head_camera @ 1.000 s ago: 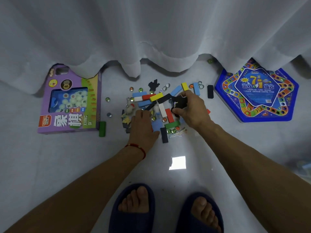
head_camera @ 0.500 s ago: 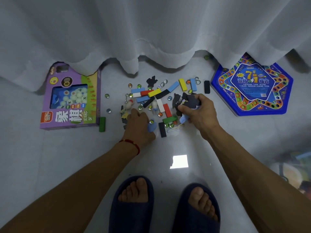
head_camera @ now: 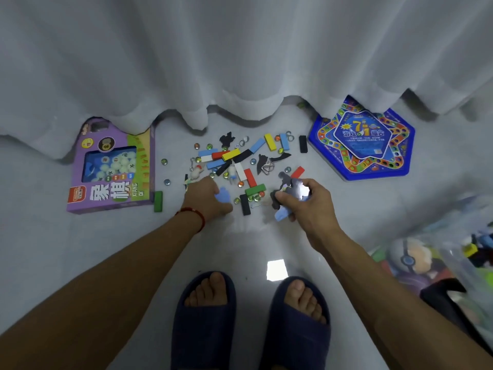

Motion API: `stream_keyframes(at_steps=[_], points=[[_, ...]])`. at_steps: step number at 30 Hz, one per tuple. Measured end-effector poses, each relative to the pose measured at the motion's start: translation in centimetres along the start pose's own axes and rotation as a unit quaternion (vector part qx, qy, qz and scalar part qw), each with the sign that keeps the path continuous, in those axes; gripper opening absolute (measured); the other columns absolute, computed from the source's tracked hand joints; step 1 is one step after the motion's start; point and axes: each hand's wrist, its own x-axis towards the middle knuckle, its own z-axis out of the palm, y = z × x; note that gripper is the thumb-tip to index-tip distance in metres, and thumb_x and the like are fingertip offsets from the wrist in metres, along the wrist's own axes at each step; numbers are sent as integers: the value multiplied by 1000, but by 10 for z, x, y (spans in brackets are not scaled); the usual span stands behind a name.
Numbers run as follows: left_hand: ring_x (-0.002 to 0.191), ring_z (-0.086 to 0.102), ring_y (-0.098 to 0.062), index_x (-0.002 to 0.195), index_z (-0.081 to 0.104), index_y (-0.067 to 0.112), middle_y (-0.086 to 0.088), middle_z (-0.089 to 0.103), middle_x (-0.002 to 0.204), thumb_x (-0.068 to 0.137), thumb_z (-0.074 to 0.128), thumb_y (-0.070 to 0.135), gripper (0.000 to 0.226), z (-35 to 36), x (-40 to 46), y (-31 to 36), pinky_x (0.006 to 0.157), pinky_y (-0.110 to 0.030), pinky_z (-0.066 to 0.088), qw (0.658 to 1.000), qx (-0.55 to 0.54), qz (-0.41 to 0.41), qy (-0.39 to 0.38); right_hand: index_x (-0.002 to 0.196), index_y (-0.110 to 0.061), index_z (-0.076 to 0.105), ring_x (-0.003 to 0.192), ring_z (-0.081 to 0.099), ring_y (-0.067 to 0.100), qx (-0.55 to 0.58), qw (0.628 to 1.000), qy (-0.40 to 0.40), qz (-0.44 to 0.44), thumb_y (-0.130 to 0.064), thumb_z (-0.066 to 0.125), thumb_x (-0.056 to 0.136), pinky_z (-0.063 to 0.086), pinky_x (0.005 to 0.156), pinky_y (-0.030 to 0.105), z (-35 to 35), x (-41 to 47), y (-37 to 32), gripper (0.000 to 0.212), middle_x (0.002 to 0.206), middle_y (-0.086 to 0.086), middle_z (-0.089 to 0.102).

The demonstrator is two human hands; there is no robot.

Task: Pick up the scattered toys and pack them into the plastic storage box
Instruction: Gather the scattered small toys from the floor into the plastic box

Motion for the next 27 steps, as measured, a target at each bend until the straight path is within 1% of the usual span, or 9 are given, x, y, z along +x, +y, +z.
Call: stream_keyframes(at_steps=[3,8,10,13,16,18,19,22,27], points=[[92,64,-26,91,64,3,-15,67,98,71,81,20,31,-17,-22,20,85,-41,56,990,-131,-55,-4,110,-19,64,83,70,33,31,999,13,-5,-26,86,75,55,55,28,-17,-32,-21,42,98,12,70],[76,70,-19,97,65,-5,-13,71,84,82,71,1,17,-49,-88,119,73,-27,60,903,-400,-25,-157,112,-16,60,71,70,24,90,986,113,-77,-26,83,79,56,52,29,-75,-107,-77,41,97,8,68],[81,67,-25,86,63,-4,-17,64,83,84,65,-6,4,-55,-118,171,72,-24,60,868,-446,37,-216,109,-9,59,66,68,22,151,962,196,-113,-22,79,83,54,49,29,-114,-135,-88,35,93,12,70],[73,64,-23,76,58,4,-13,55,75,83,67,-5,14,-50,-154,241,86,-33,58,836,-435,112,-314,102,-8,55,68,68,21,223,922,303,-88,-20,71,90,55,50,29,-177,-159,-87,23,85,4,68],[83,58,-20,91,57,6,-12,54,99,83,67,5,12,-39,-191,301,89,-42,56,811,-410,127,-397,96,-5,52,84,65,34,368,874,316,19,-26,59,98,59,77,44,-242,-178,-79,23,102,18,58],[120,51,-32,119,52,6,-19,41,131,89,60,7,31,-36,-207,320,86,-43,56,817,-403,97,-401,117,1,47,100,61,40,434,854,277,77,-36,51,100,42,104,60,-272,-189,-71,40,116,25,51],[128,45,-37,126,50,7,-20,36,137,90,58,7,37,-34,-211,322,89,-44,55,818,-403,92,-400,130,3,42,111,56,45,449,850,263,83,-39,50,99,38,106,62,-282,-195,-68,52,124,27,45],[104,57,-30,124,56,4,-15,45,117,87,59,8,38,-33,-203,301,91,-42,56,834,-408,90,-360,132,2,49,112,57,41,395,877,267,56,-40,51,97,49,99,52,-283,-208,-65,55,135,30,46],[71,59,-21,98,62,6,-13,54,87,87,61,8,11,-50,-151,198,77,-37,60,888,-424,41,-172,114,-3,67,92,71,28,227,962,143,-51,-21,56,95,56,83,40,-216,-204,-81,29,108,17,71]])
